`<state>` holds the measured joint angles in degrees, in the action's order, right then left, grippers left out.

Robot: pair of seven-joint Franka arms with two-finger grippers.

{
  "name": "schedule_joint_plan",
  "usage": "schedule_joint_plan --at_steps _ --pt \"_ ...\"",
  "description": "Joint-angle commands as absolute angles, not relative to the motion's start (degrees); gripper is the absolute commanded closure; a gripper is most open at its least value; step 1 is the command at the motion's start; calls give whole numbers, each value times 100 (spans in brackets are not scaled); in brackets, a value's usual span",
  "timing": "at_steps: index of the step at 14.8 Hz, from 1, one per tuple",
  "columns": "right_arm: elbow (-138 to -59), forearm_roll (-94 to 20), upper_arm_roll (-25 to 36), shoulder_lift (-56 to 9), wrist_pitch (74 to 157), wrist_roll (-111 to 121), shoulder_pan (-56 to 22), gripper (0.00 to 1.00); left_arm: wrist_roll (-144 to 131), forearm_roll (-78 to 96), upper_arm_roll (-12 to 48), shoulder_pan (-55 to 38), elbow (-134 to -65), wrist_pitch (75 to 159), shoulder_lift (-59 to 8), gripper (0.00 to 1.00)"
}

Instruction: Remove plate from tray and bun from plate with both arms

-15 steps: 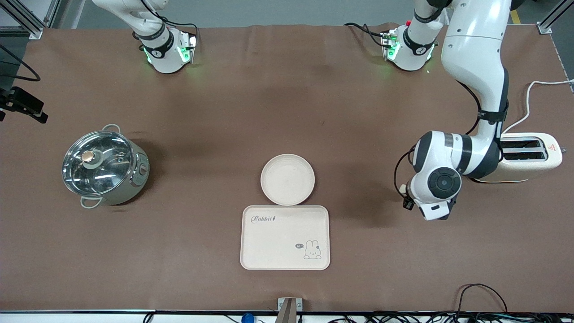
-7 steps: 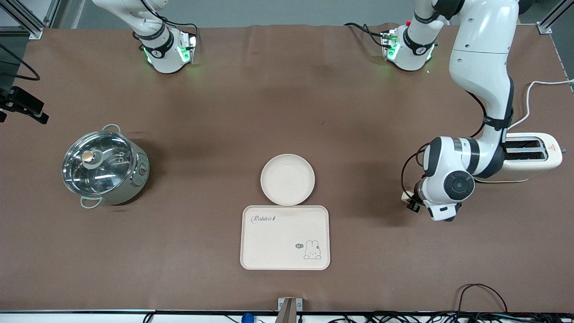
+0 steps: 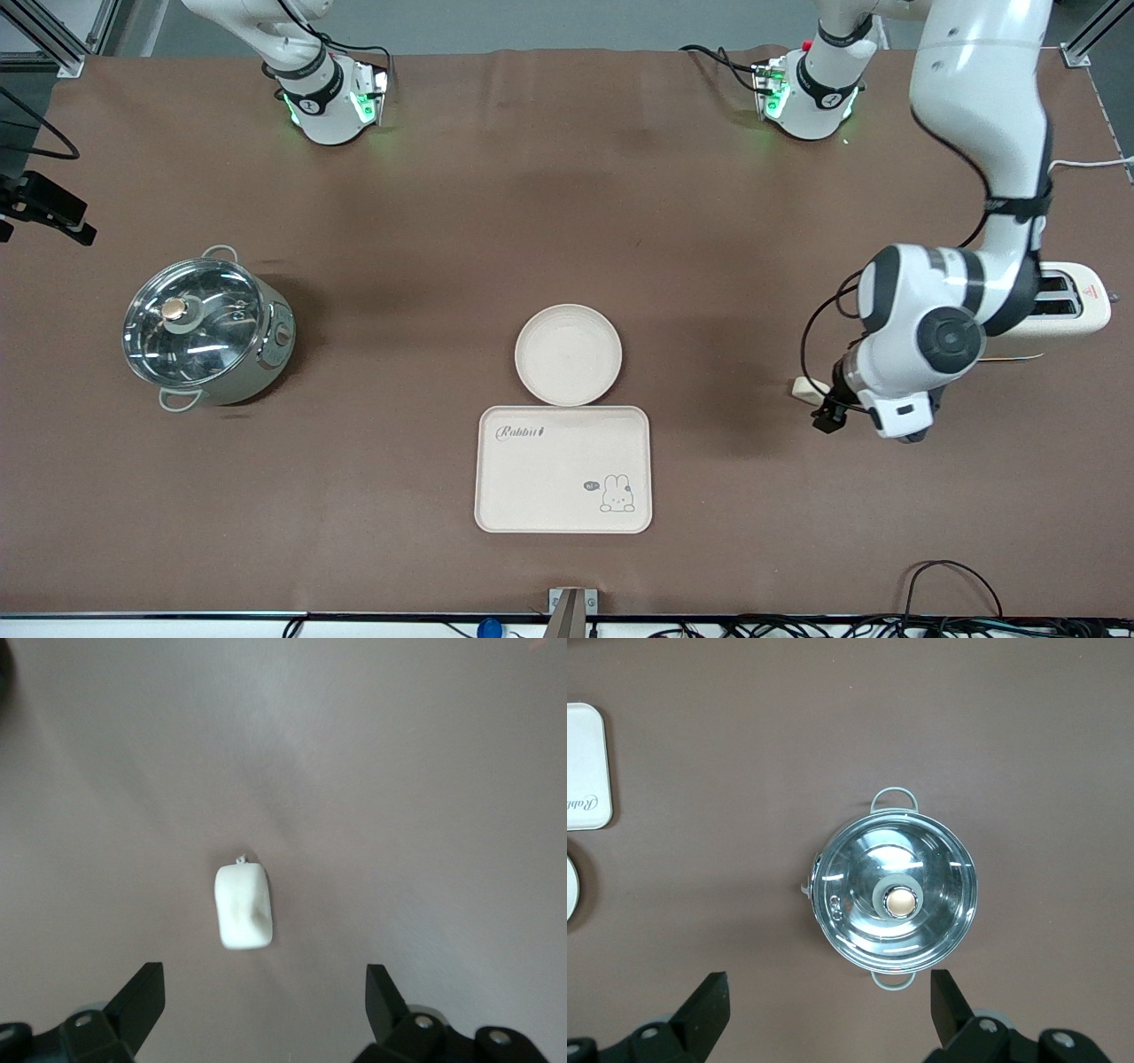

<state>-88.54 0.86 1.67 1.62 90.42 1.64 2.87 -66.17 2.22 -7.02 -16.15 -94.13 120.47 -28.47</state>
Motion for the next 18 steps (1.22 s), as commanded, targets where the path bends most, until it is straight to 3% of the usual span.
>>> schedule_joint_plan --at_steps 1,4,13,18 --pt "-8868 -9 141 193 9070 97 334 0 -5770 246 -694 -1521 -8924 11095 -2260 0" --pt "-8868 -9 132 193 9062 97 334 0 -4354 237 -721 -1346 -8430 10110 -1760 0" --pt "-8859 -17 132 185 9088 97 334 0 -828 114 -695 -642 -8411 8659 -265 0" --pt "-8859 -18 132 185 9105 97 334 0 -747 106 -433 -669 -9358 8604 797 0"
